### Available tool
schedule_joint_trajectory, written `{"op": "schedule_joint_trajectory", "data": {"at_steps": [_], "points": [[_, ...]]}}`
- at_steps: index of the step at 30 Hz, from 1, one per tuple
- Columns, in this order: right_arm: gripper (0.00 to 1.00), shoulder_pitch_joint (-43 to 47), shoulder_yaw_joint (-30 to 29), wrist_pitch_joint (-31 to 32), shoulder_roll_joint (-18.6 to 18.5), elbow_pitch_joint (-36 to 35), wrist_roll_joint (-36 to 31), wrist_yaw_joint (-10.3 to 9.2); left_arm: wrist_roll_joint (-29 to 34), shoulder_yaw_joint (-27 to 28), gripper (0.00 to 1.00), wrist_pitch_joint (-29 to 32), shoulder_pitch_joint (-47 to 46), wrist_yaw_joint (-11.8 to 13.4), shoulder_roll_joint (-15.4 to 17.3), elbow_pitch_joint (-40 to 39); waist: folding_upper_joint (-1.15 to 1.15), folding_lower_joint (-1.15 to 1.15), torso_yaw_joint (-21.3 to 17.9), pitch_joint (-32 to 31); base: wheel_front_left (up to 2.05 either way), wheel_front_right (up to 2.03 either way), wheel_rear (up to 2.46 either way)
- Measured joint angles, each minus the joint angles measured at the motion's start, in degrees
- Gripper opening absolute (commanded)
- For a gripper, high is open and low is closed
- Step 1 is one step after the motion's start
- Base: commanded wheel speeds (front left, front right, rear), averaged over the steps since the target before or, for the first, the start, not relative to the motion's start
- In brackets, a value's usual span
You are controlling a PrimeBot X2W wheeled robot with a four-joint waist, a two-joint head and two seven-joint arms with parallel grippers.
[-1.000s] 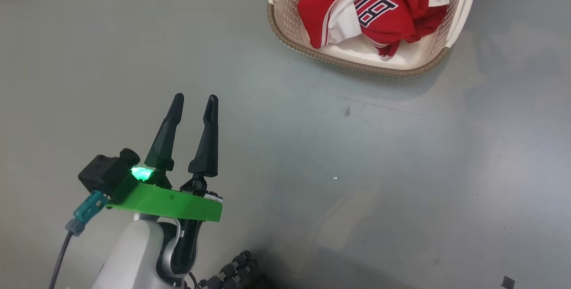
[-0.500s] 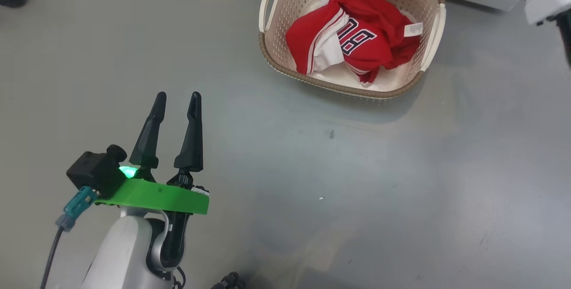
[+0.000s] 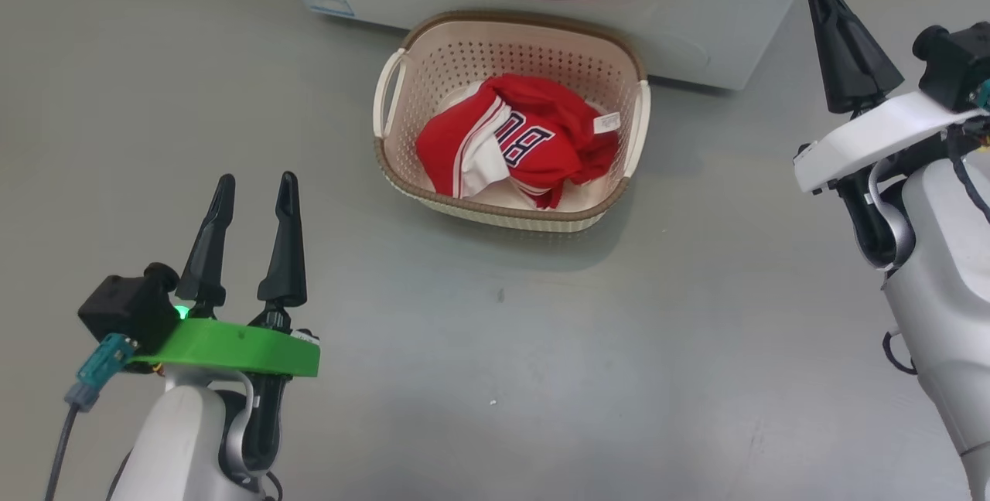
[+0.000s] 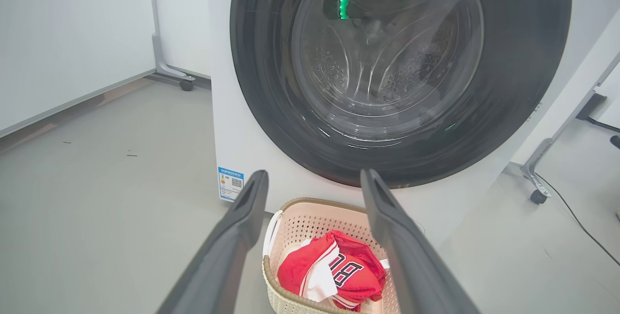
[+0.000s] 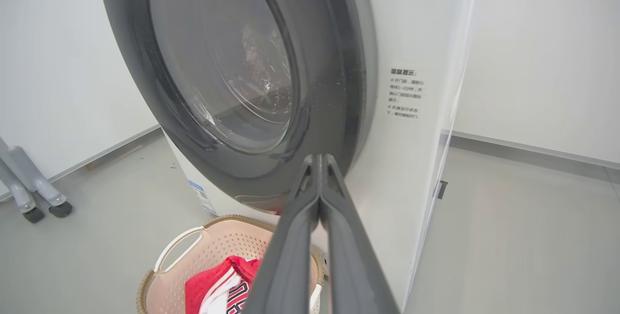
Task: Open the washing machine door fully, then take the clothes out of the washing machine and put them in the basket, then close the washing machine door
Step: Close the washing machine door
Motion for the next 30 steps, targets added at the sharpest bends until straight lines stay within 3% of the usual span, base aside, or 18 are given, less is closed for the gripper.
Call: {"op": "schedule_joint_trajectory", "data": {"at_steps": [12, 21, 30], "points": [[0.00, 14.1, -6.3, -0.1, 5.5, -4.9, 2.9, -2.41, 0.4, 3.3, 1.00, 0.0, 6.4, 0.0, 1.7, 1.7, 0.00, 0.00, -9.4, -8.1, 0.00, 0.00, 0.00], [0.00, 23.5, -10.3, -0.1, 5.8, -8.6, 3.0, -2.89, 0.9, 4.9, 1.00, 0.0, 10.8, 0.0, 1.6, 3.1, 0.00, 0.00, -15.5, -14.0, 0.00, 0.00, 0.00], [0.00, 29.8, -13.6, -0.1, 6.6, -12.9, 2.7, -3.28, 0.9, 4.0, 1.00, 0.0, 12.3, 0.0, 1.3, 3.7, 0.00, 0.00, -18.1, -18.2, 0.00, 0.00, 0.00]]}}
